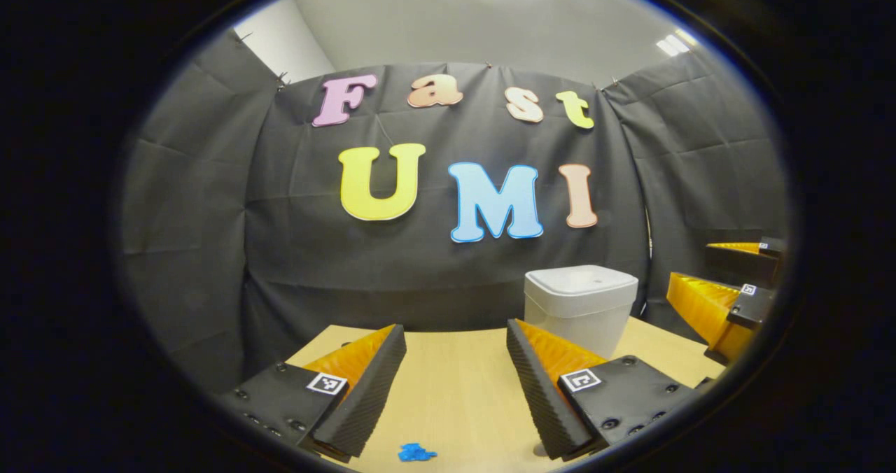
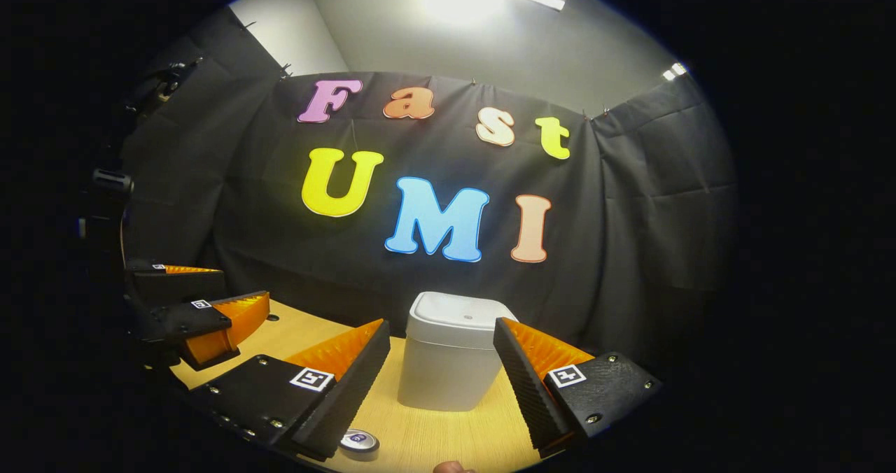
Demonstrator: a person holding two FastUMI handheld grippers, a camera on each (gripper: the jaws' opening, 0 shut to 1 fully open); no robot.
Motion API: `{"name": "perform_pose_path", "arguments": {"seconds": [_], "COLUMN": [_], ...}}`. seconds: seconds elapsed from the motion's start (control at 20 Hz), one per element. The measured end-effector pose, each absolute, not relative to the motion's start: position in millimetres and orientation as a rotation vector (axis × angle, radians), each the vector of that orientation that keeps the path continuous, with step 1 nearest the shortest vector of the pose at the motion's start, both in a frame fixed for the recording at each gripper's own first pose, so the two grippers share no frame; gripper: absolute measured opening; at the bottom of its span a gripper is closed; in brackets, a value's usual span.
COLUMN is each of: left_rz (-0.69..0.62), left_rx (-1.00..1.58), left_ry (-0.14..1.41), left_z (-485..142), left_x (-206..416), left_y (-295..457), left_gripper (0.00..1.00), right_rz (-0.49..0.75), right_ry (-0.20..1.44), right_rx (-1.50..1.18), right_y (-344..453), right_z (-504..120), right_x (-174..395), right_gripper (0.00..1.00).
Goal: Press the lid of the desktop garbage bin to open it, pick up the crumpled paper on the desktop and throw it into the bin, then pick up the pop can on the desktop and drop it into the bin, and finally close the garbage bin lid.
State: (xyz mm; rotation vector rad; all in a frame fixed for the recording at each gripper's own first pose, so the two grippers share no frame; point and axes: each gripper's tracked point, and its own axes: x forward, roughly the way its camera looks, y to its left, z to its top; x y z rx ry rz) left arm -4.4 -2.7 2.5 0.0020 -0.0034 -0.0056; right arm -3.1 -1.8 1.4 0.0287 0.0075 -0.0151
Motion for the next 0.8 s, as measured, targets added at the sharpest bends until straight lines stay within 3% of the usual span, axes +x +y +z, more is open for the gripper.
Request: {"name": "perform_pose_path", "arguments": {"seconds": [0.1,0.15,0.45,0.55,0.65,0.7,0.75,0.8], "left_rz": [-0.006,-0.005,0.003,0.004,0.006,0.008,0.012,0.018], "left_rx": [-0.004,-0.005,0.007,0.010,0.011,0.011,0.011,0.011], "left_ry": [-0.002,-0.001,-0.003,-0.005,-0.004,-0.004,-0.006,-0.007], "left_z": [3,3,4,5,4,5,6,6], "left_x": [-7,-7,-8,-8,-7,-6,-6,-5], "left_y": [-3,-2,2,2,3,4,5,7], "left_gripper": [1.00,0.95,0.95,1.00,0.95,1.00,0.95,1.00], "right_rz": [-0.014,-0.012,-0.004,-0.001,0.000,0.001,0.001,0.002], "right_ry": [0.011,0.013,0.022,0.026,0.034,0.036,0.041,0.042], "right_rx": [0.030,0.033,0.036,0.041,0.040,0.041,0.044,0.045], "right_y": [-1,0,4,4,4,4,3,2], "right_z": [1,0,-3,-3,-5,-6,-6,-6], "right_x": [-3,-3,-2,0,3,4,7,9], "right_gripper": [0.96,0.96,0.95,0.96,0.96,0.95,0.95,0.95]}}
